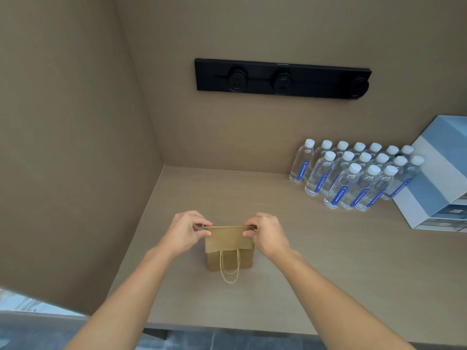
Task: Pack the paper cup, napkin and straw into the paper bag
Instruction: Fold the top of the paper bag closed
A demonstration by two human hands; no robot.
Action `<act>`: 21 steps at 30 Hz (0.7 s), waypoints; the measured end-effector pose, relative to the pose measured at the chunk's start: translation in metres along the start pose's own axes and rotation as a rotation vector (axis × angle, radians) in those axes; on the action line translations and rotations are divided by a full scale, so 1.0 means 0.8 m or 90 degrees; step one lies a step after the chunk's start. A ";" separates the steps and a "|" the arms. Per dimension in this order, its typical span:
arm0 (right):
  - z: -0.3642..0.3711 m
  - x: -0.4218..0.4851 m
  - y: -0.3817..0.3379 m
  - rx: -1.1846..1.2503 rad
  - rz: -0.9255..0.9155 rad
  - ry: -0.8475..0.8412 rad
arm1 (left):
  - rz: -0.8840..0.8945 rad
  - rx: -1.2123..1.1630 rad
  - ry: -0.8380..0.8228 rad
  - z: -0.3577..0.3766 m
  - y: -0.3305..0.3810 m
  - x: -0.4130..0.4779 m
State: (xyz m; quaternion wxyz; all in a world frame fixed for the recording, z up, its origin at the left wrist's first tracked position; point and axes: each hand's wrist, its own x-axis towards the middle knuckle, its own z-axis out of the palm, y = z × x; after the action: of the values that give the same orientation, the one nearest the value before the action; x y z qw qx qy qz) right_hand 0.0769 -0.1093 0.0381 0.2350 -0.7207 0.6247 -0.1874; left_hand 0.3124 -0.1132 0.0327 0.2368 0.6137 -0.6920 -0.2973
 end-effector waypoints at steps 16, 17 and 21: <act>0.022 0.005 -0.040 -0.146 -0.042 -0.016 | -0.010 0.150 -0.091 0.038 0.022 0.008; 0.023 0.005 -0.040 -0.145 -0.044 -0.021 | -0.008 0.153 -0.096 0.040 0.021 0.009; 0.015 0.007 -0.019 -0.129 -0.032 -0.051 | -0.020 0.076 -0.109 0.031 0.006 0.013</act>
State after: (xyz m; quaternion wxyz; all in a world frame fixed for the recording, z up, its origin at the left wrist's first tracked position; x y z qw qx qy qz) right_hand 0.0971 -0.1117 0.0371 0.1809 -0.7633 0.6121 -0.0999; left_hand 0.2904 -0.1199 0.0181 0.1353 0.6095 -0.7167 -0.3106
